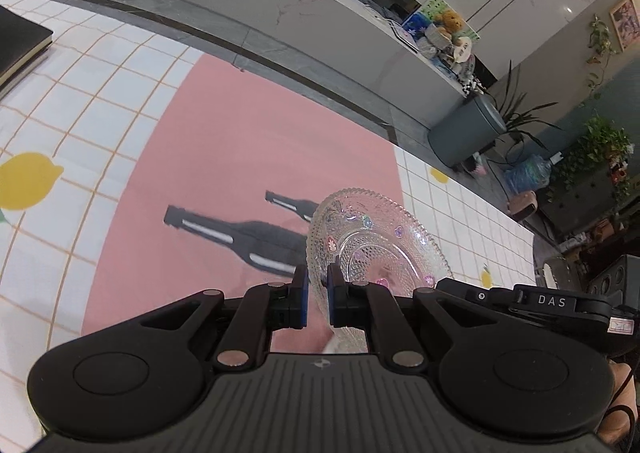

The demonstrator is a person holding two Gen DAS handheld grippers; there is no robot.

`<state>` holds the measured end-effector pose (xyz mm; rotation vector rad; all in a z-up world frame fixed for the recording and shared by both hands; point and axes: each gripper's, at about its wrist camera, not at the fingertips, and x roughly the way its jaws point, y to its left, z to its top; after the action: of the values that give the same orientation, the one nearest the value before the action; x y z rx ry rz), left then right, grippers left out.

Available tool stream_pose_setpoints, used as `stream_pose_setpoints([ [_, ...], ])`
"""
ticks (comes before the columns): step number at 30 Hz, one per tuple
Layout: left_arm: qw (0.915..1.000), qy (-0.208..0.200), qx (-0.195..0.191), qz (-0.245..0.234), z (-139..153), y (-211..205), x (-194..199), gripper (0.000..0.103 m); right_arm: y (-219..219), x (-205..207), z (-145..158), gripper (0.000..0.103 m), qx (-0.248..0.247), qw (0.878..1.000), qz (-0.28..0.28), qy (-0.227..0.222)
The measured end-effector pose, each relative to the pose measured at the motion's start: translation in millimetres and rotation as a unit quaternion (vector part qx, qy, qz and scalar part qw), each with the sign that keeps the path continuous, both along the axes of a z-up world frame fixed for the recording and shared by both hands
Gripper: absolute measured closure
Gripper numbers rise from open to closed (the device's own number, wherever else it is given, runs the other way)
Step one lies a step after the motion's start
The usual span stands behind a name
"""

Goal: Organize plates and bowls
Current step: 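Lift the second glass plate with both tools and carry it to the plate stack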

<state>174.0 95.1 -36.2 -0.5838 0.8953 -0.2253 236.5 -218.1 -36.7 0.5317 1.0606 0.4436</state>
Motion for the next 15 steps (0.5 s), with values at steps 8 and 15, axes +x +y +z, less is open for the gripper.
stream_pose_setpoints([
  [8,0.9999,-0.003,0.002,-0.010,1.8,-5.4,-17.6,0.094,-2.9,-23.9,1.9,0.095,-0.014,1.000,-0.003,0.003],
  [15,0.9997,-0.004,0.003,-0.025,3.7,-15.9,-29.1,0.093,-14.3,-42.0,5.6,0.095,-0.014,1.000,-0.016,0.001],
])
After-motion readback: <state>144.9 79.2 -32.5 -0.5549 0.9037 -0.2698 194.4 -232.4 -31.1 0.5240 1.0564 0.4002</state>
